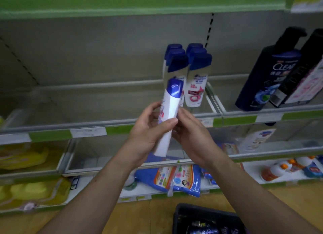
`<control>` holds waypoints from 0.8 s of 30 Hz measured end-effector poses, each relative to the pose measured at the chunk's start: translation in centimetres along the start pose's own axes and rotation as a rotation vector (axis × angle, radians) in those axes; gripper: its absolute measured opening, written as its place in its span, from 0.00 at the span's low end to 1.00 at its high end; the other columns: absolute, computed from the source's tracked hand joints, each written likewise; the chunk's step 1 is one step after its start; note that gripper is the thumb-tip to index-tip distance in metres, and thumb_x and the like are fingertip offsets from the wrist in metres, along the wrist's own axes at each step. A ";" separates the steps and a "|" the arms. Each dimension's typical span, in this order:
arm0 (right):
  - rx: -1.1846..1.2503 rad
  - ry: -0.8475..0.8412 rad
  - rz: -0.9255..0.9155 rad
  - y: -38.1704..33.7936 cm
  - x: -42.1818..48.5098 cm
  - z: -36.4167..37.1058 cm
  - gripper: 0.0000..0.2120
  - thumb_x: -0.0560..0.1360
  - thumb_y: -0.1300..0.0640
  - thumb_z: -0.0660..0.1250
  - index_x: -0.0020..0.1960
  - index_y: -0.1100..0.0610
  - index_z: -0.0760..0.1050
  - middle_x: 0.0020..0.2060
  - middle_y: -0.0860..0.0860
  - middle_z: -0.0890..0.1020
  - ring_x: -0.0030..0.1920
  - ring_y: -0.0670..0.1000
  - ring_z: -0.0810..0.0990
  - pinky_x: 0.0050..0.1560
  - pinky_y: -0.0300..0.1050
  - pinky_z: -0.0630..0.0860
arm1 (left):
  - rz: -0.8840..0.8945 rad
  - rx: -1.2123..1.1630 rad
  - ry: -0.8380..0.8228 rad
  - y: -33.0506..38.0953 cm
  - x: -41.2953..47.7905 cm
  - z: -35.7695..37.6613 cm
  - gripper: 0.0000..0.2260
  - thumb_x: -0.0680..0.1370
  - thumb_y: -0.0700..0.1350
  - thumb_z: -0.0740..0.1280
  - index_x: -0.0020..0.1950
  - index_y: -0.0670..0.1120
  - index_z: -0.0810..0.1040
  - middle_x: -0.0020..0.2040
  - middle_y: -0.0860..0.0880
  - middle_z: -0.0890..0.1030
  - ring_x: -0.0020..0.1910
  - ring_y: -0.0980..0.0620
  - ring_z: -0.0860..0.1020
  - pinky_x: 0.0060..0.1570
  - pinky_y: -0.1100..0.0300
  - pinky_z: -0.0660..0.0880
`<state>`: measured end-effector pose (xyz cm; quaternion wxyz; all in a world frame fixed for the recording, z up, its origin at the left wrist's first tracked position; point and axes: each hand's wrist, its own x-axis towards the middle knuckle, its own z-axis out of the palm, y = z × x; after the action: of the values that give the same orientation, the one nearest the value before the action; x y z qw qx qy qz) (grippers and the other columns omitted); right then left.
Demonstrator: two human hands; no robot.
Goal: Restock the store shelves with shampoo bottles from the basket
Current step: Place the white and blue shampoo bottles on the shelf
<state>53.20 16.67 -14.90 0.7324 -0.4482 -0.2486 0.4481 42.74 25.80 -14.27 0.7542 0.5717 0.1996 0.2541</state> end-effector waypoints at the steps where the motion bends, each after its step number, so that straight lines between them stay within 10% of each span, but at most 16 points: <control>1: -0.024 -0.011 -0.002 0.1 0.4 0.6 0.20 0.81 0.54 0.61 0.72 0.57 0.72 0.59 0.57 0.83 0.57 0.55 0.82 0.60 0.51 0.77 | 0.017 -0.021 0.028 0.6 0.4 -0.5 0.31 0.67 0.47 0.76 0.69 0.46 0.74 0.56 0.44 0.83 0.49 0.50 0.82 0.46 0.59 0.79; 6: -0.097 -0.008 0.070 1.2 2.0 3.3 0.21 0.77 0.54 0.69 0.69 0.56 0.73 0.49 0.51 0.86 0.51 0.53 0.85 0.51 0.50 0.83 | -0.152 -0.241 0.205 2.8 2.4 -2.6 0.18 0.79 0.52 0.64 0.61 0.39 0.80 0.52 0.39 0.85 0.47 0.45 0.83 0.49 0.50 0.81; 14: -0.279 0.175 -0.036 1.2 5.8 4.7 0.18 0.78 0.54 0.70 0.66 0.57 0.73 0.50 0.57 0.86 0.52 0.56 0.86 0.57 0.54 0.82 | -0.065 0.295 0.038 5.3 5.6 -6.3 0.19 0.79 0.45 0.69 0.69 0.45 0.71 0.57 0.45 0.84 0.51 0.50 0.84 0.50 0.57 0.82; 24: -0.628 0.325 -0.144 2.5 7.7 3.2 0.13 0.80 0.54 0.67 0.63 0.54 0.75 0.54 0.46 0.81 0.54 0.44 0.80 0.54 0.40 0.77 | 0.161 0.559 0.197 4.9 13.5 -6.9 0.13 0.73 0.37 0.75 0.56 0.46 0.80 0.48 0.50 0.85 0.48 0.52 0.84 0.48 0.59 0.79</control>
<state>53.33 25.30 -15.87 0.6186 -0.6982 -0.2853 0.2199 48.57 40.35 -11.54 0.5222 0.7436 0.2878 0.3027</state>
